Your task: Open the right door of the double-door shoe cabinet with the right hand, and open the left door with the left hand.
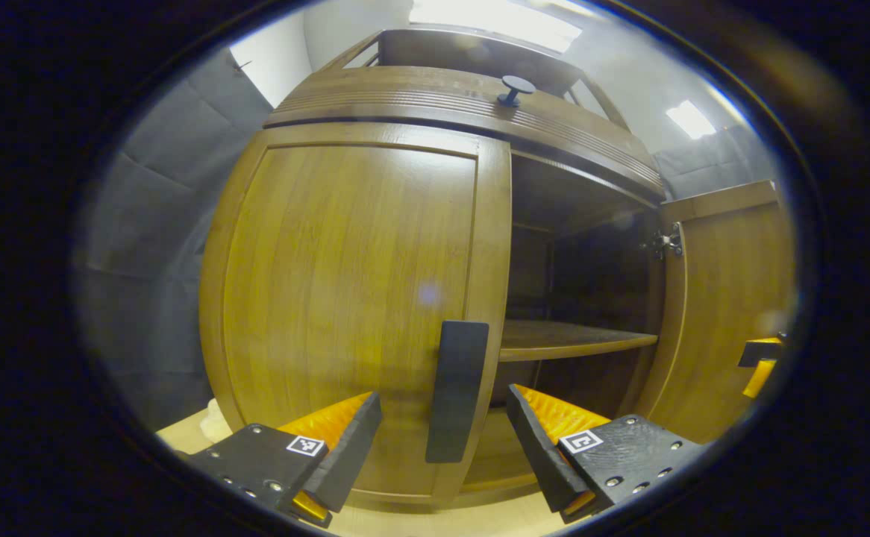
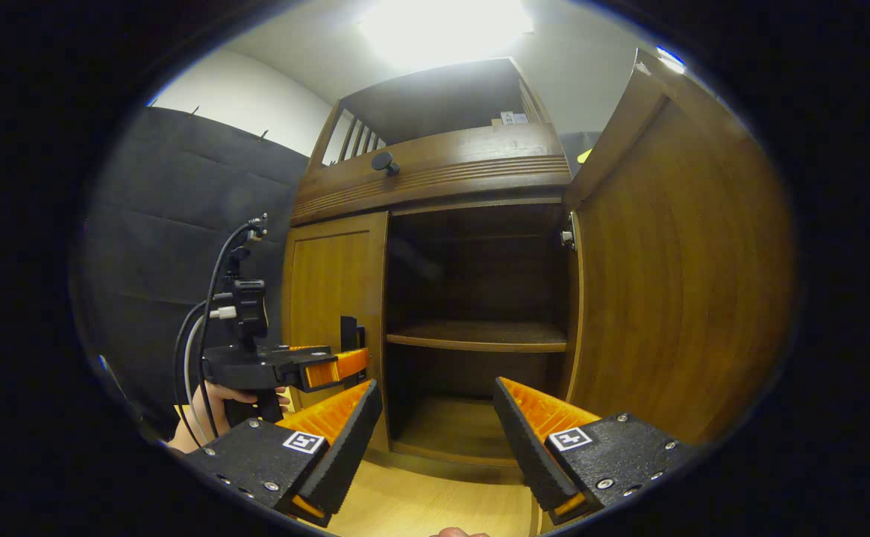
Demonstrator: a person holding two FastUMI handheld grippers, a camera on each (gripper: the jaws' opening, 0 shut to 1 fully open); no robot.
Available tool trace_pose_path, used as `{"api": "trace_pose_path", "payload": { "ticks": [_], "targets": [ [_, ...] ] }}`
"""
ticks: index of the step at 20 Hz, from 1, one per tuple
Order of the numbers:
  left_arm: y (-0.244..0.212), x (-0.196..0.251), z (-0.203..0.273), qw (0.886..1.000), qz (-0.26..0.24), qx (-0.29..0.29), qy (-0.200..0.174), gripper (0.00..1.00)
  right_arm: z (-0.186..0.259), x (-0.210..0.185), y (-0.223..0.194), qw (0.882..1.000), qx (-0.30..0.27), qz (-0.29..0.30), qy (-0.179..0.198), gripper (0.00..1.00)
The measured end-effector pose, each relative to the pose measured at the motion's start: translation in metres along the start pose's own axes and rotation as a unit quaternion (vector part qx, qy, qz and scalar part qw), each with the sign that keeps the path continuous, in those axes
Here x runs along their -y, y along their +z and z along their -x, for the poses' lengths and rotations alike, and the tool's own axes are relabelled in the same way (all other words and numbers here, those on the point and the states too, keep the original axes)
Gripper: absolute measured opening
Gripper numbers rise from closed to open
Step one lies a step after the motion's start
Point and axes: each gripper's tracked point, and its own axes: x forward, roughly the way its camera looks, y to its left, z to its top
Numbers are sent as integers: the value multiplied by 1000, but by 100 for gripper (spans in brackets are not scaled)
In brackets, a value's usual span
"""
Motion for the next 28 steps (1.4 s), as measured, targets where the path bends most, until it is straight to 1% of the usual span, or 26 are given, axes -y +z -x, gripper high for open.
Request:
{"api": "trace_pose_path", "payload": {
  "ticks": [3,5,6,7,8,9,11,12,13,16,17,18,19,20,21,23,24,25,26,28],
  "targets": [
    [-4,15,-4,1000,23,-7,0,82,4,-4,-5,1000,-6,2,-1,93],
    [-9,16,-6,999,36,-11,-4,82,6,-3,-10,1000,-10,-1,3,93],
    [-7,15,-6,999,40,-5,-7,75,6,-2,-11,1000,-11,-3,3,93],
    [-6,25,-6,998,58,-1,-28,69,3,-1,-12,1000,-11,-5,5,92],
    [-7,29,-10,997,65,-2,-29,63,1,0,-14,1000,-11,-6,7,93],
    [-9,31,-6,998,60,-4,-26,58,-1,-2,-17,1000,-12,-5,10,93],
    [-10,36,-6,999,33,-6,-23,46,0,-3,-15,1000,-13,-2,14,93],
    [-7,39,-4,999,25,-5,-19,40,1,-3,-15,1000,-15,0,13,92],
    [-10,36,-5,1000,24,-8,-12,34,1,-3,-16,1000,-16,1,13,93],
    [-13,36,-5,1000,13,-7,-8,33,3,-4,-19,1000,-26,-1,16,93],
    [-10,39,-4,1000,15,-5,-8,19,3,-4,-21,999,-30,-1,15,92],
    [-9,40,-2,1000,14,-5,-10,27,1,-2,-23,999,-32,-1,13,93],
    [-9,36,-2,1000,13,-5,-12,27,0,-1,-27,999,-32,-2,10,93],
    [-8,37,-2,1000,18,-5,-12,21,-2,2,-28,999,-32,-5,9,93],
    [-7,37,-2,1000,21,-3,-15,27,-5,4,-29,999,-31,-10,9,93],
    [-7,37,-2,1000,23,3,-19,27,-11,14,-27,999,-27,-23,9,93],
    [-7,38,-3,1000,22,5,-20,21,-15,20,-27,999,-28,-30,8,93],
    [-8,38,-2,1000,23,6,-21,21,-19,25,-30,999,-31,-33,7,93],
    [-7,39,-3,1000,22,7,-21,27,-24,30,-34,999,-35,-33,3,92],
    [-5,37,0,1000,16,7,-16,27,-31,36,-40,999,-35,-31,-10,93]
  ]
}}
